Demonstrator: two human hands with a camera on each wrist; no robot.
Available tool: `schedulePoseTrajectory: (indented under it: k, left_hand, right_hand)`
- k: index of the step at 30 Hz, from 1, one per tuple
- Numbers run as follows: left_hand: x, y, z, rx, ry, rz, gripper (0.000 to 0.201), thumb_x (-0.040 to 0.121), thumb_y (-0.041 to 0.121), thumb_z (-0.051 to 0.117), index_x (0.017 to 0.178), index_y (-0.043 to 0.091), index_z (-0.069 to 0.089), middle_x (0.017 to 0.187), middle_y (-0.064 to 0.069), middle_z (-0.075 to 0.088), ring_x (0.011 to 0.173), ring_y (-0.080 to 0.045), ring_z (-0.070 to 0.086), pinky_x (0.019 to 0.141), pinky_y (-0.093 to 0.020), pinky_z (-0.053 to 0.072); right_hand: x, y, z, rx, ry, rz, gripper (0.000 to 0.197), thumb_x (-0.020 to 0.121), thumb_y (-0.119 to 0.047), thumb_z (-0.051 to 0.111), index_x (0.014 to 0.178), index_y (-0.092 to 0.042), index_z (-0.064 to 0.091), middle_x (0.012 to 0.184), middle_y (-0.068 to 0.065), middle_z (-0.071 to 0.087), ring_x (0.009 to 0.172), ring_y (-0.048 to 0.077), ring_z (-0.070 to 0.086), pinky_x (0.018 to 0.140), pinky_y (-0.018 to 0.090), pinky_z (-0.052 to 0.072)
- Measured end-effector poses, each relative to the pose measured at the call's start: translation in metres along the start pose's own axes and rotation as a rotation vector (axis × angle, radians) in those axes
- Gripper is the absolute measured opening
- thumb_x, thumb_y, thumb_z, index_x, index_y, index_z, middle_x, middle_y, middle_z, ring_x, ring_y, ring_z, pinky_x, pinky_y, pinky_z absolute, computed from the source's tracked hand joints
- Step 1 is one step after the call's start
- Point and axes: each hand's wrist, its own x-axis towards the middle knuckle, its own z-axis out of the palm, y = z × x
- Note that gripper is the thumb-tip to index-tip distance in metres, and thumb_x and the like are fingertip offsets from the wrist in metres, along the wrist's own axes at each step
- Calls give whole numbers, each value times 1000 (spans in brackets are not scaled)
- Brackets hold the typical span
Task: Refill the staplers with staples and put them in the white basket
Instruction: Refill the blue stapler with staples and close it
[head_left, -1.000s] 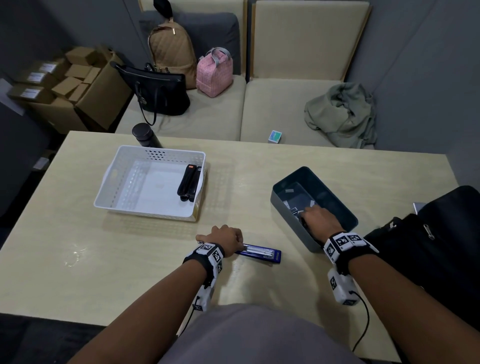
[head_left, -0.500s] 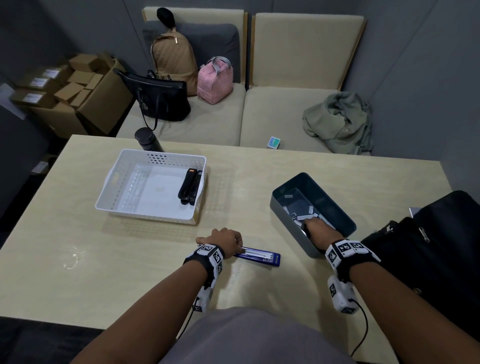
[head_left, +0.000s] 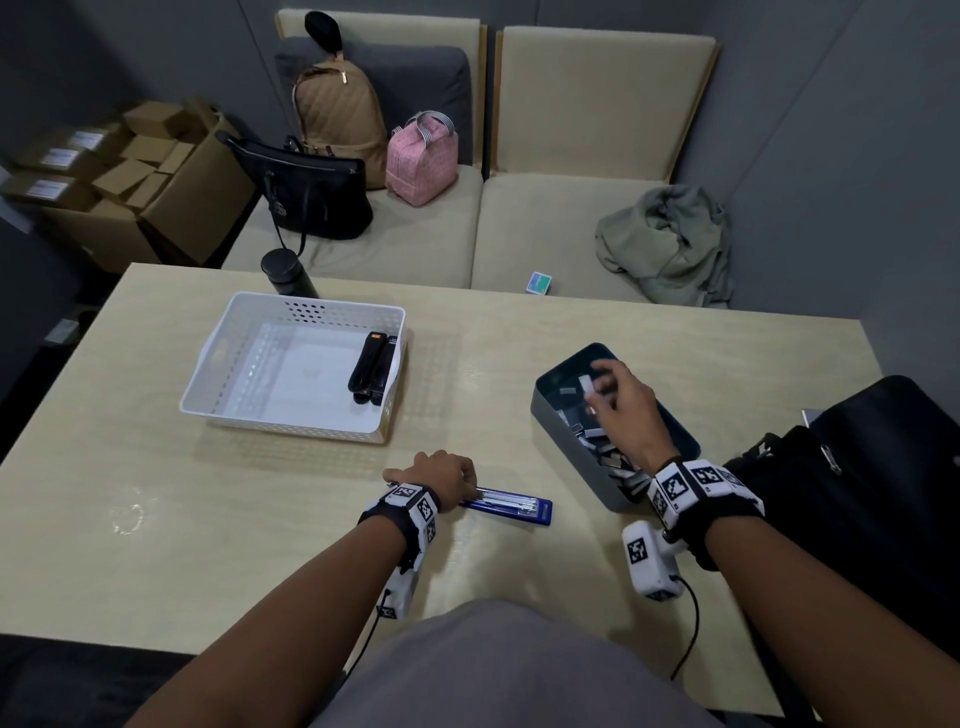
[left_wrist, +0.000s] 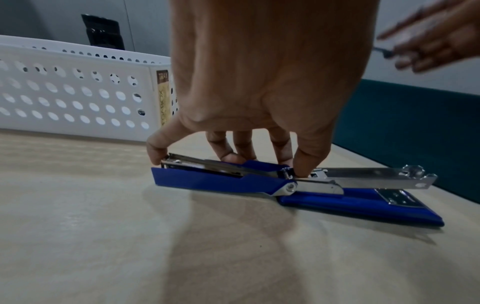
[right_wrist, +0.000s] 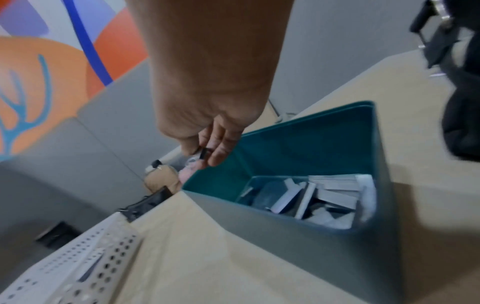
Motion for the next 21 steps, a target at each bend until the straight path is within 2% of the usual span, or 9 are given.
schedulePoseTrajectory:
  k: [2,4,7,10,13,14,17,19,21]
  left_hand:
    - [0,0,1,0,-3,-1,10,82,42,60,90,40,65,104,8,58,107,-22,46,93,-57,32]
    - [0,1,0,-1,-3,-1,10,81,42,60,90,40,65,104,8,58,107,-22,46,93,-57,32]
    - [0,1,0,-1,0,-1,9,81,41,60,89,39,65,103,9,59,107,-22,47,93,-58,33]
    - [-1,0,-1,-3,-2,0,9,82,41,60,89,39,65,102,9,60,107,-22,48,94,-58,33]
    - [0,0,-1,1,-3,-2,8,82,42,60,88,39,64,103,9,59,106,-22,48,93,-58,33]
    - [0,0,-1,3,-2,-2,8,82,42,59,88,39,64,103,8,59,106,-22,48,93,-58,33]
    - [0,1,-2,-1,-6,-9,7,82,39,60,86,39,64,101,8,59,105,-22,47,92,-56,34]
    - [0,2,-2,2,-8,-13,6,81,37,60,85,39,64,100,8,59,104,-22,47,92,-55,34]
    - [0,3,-2,5,-10,-14,5,82,37,59,83,40,64,100,8,59,103,-22,47,92,-54,34]
  right_hand:
    - [-2,-17,7,110,-78,-45,31,92,-5,60,120,-16,61,95,3,64,73,17,69,66,17,54]
    - [-3,-24,17,174,-123,-53,28,90,-3,62,117,-12,66,95,5,68,72,14,70,71,17,55]
    - [-3,-16,25,158,-92,-29,28,89,-1,64,116,-9,68,94,8,71,74,15,69,76,22,57]
    - [0,6,16,64,-45,32,29,88,1,63,116,-8,68,90,6,70,78,15,69,73,12,54]
    - [2,28,1,60,-97,157,26,88,-3,65,113,-7,69,91,6,73,83,20,72,84,31,57]
    - [3,33,-3,8,-153,192,25,87,-5,66,111,-8,70,93,8,73,88,21,70,85,31,55]
    - [6,44,-10,-259,-374,267,19,86,-5,65,101,-11,74,93,9,73,94,22,68,76,19,50]
    - [9,51,-10,-408,-382,259,22,88,-4,58,94,-14,76,96,11,75,88,23,69,78,24,54]
    - [13,54,-7,-489,-328,230,25,90,-4,53,99,-14,75,104,13,74,89,26,70,85,32,55]
